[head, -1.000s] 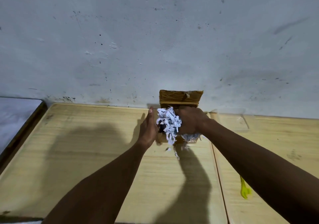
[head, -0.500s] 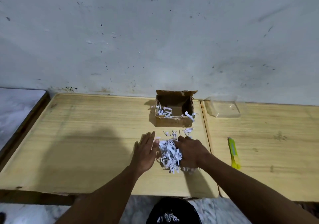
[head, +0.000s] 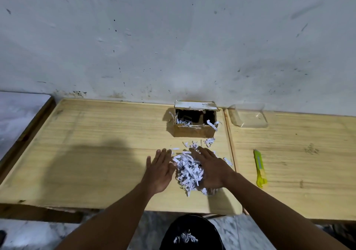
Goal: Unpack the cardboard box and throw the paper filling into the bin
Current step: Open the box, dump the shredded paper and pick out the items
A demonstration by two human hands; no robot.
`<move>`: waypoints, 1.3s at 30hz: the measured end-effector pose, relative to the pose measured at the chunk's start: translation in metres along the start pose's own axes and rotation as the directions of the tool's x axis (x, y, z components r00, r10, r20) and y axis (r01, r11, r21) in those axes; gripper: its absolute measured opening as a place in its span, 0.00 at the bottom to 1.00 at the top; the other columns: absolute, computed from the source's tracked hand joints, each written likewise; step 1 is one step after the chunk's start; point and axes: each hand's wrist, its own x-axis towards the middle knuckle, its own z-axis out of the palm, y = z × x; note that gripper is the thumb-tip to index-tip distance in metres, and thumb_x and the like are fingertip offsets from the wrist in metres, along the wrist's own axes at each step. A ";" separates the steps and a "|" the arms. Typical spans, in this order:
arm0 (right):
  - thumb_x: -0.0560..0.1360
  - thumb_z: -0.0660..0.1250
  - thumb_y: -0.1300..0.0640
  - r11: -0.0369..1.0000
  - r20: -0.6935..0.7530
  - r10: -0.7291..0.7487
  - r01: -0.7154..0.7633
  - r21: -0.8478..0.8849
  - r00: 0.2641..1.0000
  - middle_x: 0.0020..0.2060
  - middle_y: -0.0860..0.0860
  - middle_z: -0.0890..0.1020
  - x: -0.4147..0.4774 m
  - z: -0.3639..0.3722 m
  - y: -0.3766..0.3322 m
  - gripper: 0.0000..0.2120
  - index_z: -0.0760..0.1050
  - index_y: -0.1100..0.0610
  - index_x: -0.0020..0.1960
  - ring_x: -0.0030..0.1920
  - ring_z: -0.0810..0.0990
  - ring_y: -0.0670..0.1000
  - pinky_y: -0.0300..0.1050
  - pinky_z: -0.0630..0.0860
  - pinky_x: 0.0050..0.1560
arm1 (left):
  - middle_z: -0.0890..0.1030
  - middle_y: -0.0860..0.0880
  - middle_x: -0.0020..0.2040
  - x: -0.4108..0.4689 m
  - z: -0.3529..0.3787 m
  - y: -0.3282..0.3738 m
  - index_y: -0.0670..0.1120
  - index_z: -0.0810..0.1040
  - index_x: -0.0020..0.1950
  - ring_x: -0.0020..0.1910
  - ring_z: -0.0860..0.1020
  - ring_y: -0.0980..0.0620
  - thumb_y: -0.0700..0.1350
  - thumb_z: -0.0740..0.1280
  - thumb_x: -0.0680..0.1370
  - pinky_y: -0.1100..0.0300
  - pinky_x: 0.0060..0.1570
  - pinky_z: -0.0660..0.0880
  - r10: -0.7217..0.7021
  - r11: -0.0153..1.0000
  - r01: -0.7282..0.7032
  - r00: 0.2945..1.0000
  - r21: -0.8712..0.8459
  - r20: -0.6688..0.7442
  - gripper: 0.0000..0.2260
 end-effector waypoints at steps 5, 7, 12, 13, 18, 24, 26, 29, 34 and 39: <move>0.63 0.74 0.34 0.976 -0.060 -0.058 0.069 0.206 0.996 0.80 0.49 0.55 -0.019 -0.016 0.024 0.53 0.48 0.38 0.79 0.79 0.53 0.51 0.58 0.63 0.73 | 0.67 0.50 0.76 -0.001 -0.017 0.001 0.53 0.57 0.79 0.75 0.64 0.48 0.60 0.54 0.80 0.48 0.70 0.64 0.092 0.993 -0.098 0.990 -0.059 -0.103 0.28; 0.66 0.72 0.36 0.945 -0.203 -0.059 0.121 0.305 0.977 0.73 0.49 0.69 -0.028 -0.022 0.033 0.39 0.65 0.42 0.74 0.73 0.67 0.53 0.55 0.69 0.68 | 0.73 0.51 0.70 -0.005 -0.026 0.011 0.53 0.63 0.77 0.69 0.70 0.49 0.55 0.58 0.81 0.52 0.65 0.68 0.141 0.982 -0.158 0.977 -0.101 -0.161 0.24; 0.66 0.72 0.48 0.940 -0.441 -0.034 0.179 0.292 0.897 0.46 0.44 0.77 -0.045 -0.014 0.036 0.13 0.74 0.45 0.49 0.48 0.77 0.49 0.51 0.77 0.46 | 0.76 0.53 0.64 -0.010 -0.031 0.036 0.52 0.72 0.70 0.65 0.71 0.52 0.61 0.58 0.79 0.54 0.61 0.66 0.318 0.944 -0.329 0.917 -0.006 -0.240 0.23; 0.66 0.72 0.47 0.940 -0.405 -0.027 0.160 0.300 0.914 0.46 0.43 0.76 -0.047 -0.011 0.035 0.13 0.73 0.44 0.49 0.45 0.77 0.47 0.50 0.77 0.44 | 0.75 0.53 0.65 -0.010 -0.029 0.040 0.53 0.72 0.70 0.65 0.70 0.53 0.63 0.59 0.78 0.55 0.62 0.65 0.349 0.936 -0.351 0.917 0.026 -0.192 0.25; 0.66 0.73 0.52 0.938 -0.233 0.036 0.047 0.342 0.972 0.41 0.43 0.77 -0.047 0.013 0.034 0.14 0.71 0.42 0.47 0.38 0.76 0.45 0.47 0.77 0.41 | 0.77 0.53 0.58 -0.008 -0.016 0.045 0.52 0.79 0.62 0.58 0.76 0.51 0.58 0.68 0.75 0.57 0.56 0.69 0.371 0.928 -0.366 0.923 0.062 -0.107 0.18; 0.68 0.68 0.56 0.963 -0.214 0.135 -0.077 0.257 0.967 0.41 0.42 0.80 -0.053 0.021 0.051 0.10 0.82 0.45 0.47 0.43 0.80 0.48 0.42 0.74 0.40 | 0.77 0.52 0.44 -0.010 -0.023 0.023 0.49 0.78 0.45 0.45 0.78 0.49 0.46 0.66 0.68 0.56 0.41 0.76 0.413 0.910 -0.413 0.898 0.036 -0.150 0.07; 0.68 0.68 0.54 0.977 -0.232 0.165 -0.126 0.174 0.959 0.45 0.44 0.82 -0.055 0.015 0.054 0.10 0.83 0.46 0.47 0.49 0.80 0.49 0.40 0.70 0.40 | 0.77 0.51 0.42 -0.007 -0.027 0.006 0.50 0.77 0.42 0.42 0.78 0.46 0.46 0.63 0.64 0.55 0.39 0.74 0.445 0.895 -0.434 0.879 0.099 -0.170 0.08; 0.68 0.66 0.50 0.981 -0.370 0.151 -0.092 0.171 0.917 0.46 0.47 0.81 -0.052 0.006 0.051 0.11 0.83 0.48 0.47 0.52 0.78 0.52 0.41 0.68 0.40 | 0.78 0.54 0.43 -0.006 -0.032 -0.009 0.52 0.77 0.44 0.43 0.78 0.47 0.47 0.62 0.61 0.54 0.42 0.70 0.376 0.926 -0.370 0.881 0.078 -0.288 0.13; 0.76 0.65 0.49 0.954 -0.417 0.114 0.018 0.301 0.902 0.54 0.47 0.77 -0.020 0.000 0.031 0.15 0.77 0.46 0.62 0.55 0.74 0.49 0.47 0.75 0.46 | 0.75 0.54 0.59 0.003 -0.030 0.024 0.54 0.75 0.65 0.59 0.71 0.54 0.54 0.66 0.70 0.54 0.55 0.65 0.313 0.948 -0.318 0.921 0.013 -0.234 0.23; 0.74 0.70 0.49 0.947 -0.225 0.115 -0.038 0.318 0.968 0.54 0.50 0.81 0.011 -0.006 0.021 0.18 0.79 0.49 0.64 0.55 0.78 0.52 0.47 0.75 0.51 | 0.76 0.52 0.58 0.031 -0.020 0.053 0.53 0.80 0.61 0.59 0.74 0.51 0.50 0.66 0.77 0.53 0.57 0.70 0.292 0.953 -0.300 0.946 -0.043 -0.142 0.14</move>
